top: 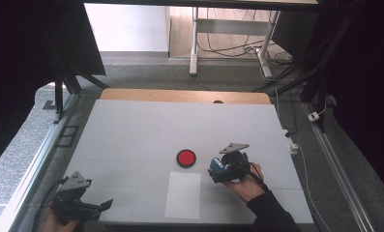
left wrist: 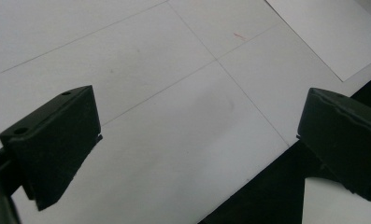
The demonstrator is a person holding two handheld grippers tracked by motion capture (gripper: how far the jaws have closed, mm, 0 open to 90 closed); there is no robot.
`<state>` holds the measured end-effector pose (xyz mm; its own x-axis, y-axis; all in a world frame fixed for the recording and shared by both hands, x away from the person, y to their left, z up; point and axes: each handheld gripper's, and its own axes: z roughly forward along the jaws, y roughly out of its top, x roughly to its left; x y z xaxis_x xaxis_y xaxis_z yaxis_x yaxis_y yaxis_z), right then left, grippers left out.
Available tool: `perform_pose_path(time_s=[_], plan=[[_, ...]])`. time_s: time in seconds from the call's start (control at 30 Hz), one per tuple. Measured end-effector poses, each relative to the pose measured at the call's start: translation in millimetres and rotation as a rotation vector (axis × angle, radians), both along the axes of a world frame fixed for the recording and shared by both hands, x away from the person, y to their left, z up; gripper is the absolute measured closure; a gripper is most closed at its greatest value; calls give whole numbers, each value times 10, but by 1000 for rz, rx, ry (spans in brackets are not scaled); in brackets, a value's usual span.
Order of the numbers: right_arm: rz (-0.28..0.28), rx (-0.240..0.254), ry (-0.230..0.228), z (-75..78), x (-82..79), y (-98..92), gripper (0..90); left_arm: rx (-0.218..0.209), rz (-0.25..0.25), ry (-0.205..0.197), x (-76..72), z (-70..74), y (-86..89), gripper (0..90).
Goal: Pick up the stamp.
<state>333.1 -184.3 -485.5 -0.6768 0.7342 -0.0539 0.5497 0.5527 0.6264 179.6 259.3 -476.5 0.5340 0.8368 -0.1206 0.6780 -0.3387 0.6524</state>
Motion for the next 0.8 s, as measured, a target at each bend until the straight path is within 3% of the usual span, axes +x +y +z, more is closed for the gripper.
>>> perform_pose_path(time_s=[0.13, 0.23, 0.47, 0.67, 0.8], plan=[[9, -49, -12, 9, 12, 31, 280, 4, -6, -2, -2, 0, -6, 0], [17, -32, -3, 25, 39, 33, 427, 8, -10, -4, -2, 0, -9, 0], [33, -22, 47, 5, 103, 47, 679, 9, -12, -4, -3, 0, -10, 0], [33, -26, 59, 12, 121, 37, 711, 11, -16, -5, -5, 0, -12, 0], [42, 0, 56, 49, 123, 3, 711, 6, -18, -3, -2, -1, -8, 0]])
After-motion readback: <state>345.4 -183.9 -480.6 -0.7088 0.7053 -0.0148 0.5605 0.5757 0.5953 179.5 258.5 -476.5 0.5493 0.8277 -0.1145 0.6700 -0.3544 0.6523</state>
